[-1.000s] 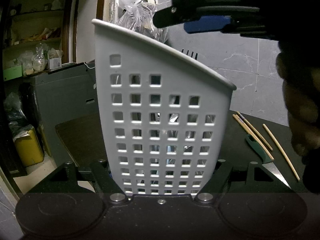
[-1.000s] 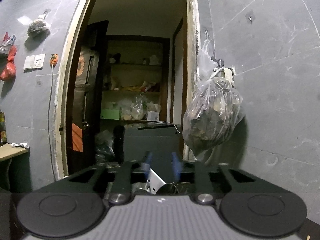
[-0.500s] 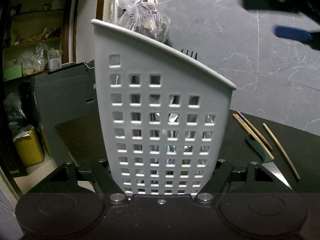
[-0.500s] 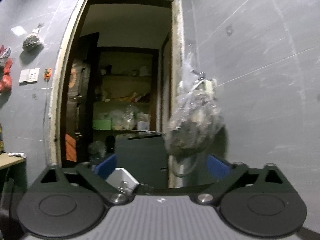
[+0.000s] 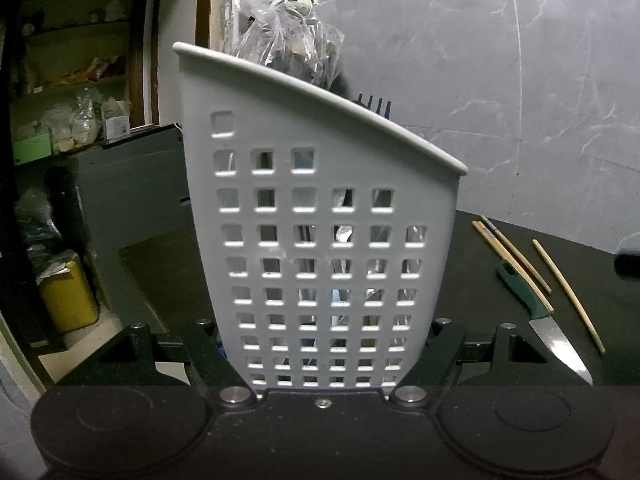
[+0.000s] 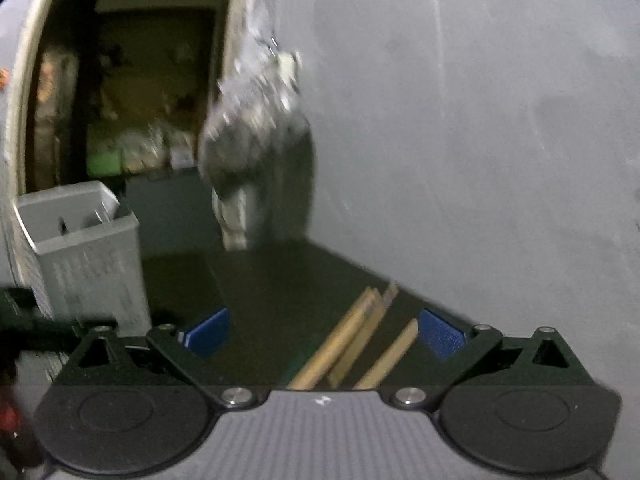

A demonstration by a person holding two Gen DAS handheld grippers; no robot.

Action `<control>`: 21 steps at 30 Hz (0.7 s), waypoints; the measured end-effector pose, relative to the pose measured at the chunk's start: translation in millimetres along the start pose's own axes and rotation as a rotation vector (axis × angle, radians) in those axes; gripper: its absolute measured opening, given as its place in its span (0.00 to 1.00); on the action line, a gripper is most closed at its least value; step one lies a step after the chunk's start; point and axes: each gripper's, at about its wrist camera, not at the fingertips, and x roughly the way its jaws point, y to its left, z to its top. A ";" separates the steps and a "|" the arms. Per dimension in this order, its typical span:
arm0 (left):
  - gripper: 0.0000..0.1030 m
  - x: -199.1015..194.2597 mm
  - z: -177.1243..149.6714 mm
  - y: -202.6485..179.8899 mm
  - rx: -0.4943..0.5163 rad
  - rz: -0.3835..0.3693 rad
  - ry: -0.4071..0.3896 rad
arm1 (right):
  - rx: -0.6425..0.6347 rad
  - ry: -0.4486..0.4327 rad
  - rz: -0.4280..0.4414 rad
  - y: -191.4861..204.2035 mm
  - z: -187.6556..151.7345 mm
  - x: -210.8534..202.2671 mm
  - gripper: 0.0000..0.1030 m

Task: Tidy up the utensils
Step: 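Move the right gripper down toward the green-handled knife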

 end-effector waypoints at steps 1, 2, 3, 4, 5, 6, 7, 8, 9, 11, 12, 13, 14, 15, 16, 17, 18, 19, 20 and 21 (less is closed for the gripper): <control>0.73 -0.9 0.2 -1.1 0.000 0.002 0.001 | 0.003 0.027 -0.008 -2.9 -5.5 0.9 1.00; 0.73 -1.2 0.5 -1.7 0.000 0.005 0.002 | 0.007 0.052 -0.013 -5.4 -12.2 1.6 1.00; 0.73 -0.6 1.2 -2.3 -0.001 0.007 0.003 | 0.011 0.076 -0.017 -7.0 -16.6 3.3 1.00; 0.73 -1.0 1.4 -2.8 -0.001 0.009 0.003 | 0.014 0.100 -0.018 -8.7 -21.2 6.2 1.00; 0.73 -0.5 2.2 -3.1 -0.002 0.010 0.003 | 0.015 0.121 -0.018 -10.5 -25.5 10.0 1.00; 0.73 -0.8 2.3 -3.5 -0.002 0.011 0.003 | 0.016 0.156 -0.017 -10.2 -28.0 14.6 1.00; 0.73 -1.3 2.2 -3.8 -0.002 0.012 0.003 | 0.022 0.180 -0.010 -10.1 -28.9 17.6 1.00; 0.73 -1.5 2.3 -4.1 -0.002 0.012 0.003 | 0.026 0.189 -0.002 -10.4 -30.2 19.1 1.00; 0.73 -1.8 2.3 -4.2 -0.003 0.012 0.002 | 0.026 0.191 0.004 -9.3 -29.8 20.6 1.00; 0.73 -1.4 2.4 -4.4 -0.004 0.011 0.001 | 0.004 0.199 0.018 -3.0 -28.4 24.4 1.00; 0.73 -1.4 2.3 -4.4 -0.003 0.012 0.002 | -0.014 0.209 0.029 0.6 -27.0 27.0 1.00; 0.73 -1.2 2.2 -4.5 -0.001 0.012 0.001 | -0.027 0.217 0.037 3.8 -25.8 30.6 1.00; 0.73 -1.3 2.1 -4.3 0.000 0.011 0.001 | -0.039 0.226 0.049 7.1 -24.0 35.2 1.00; 0.73 -1.3 1.8 -4.0 -0.001 0.010 0.000 | -0.046 0.237 0.067 10.3 -21.0 40.0 1.00; 0.73 -1.2 1.2 -3.4 -0.003 0.008 0.000 | -0.052 0.245 0.088 13.2 -17.5 43.9 1.00; 0.73 -1.2 0.6 -2.8 -0.006 0.007 -0.001 | -0.058 0.250 0.110 15.8 -14.7 48.2 1.00; 0.73 -1.3 0.2 -2.2 -0.009 0.005 -0.001 | -0.068 0.252 0.136 17.9 -11.4 52.6 1.00; 0.73 -1.4 0.1 -1.8 -0.009 0.005 -0.001 | -0.075 0.249 0.160 19.8 -7.6 57.1 1.00; 0.73 -1.4 0.1 -1.7 -0.009 0.005 -0.001 | -0.076 0.236 0.188 20.8 -4.7 61.1 1.00; 0.73 -1.4 0.1 -1.7 -0.010 0.005 -0.001 | -0.068 0.219 0.233 20.4 -1.3 65.8 1.00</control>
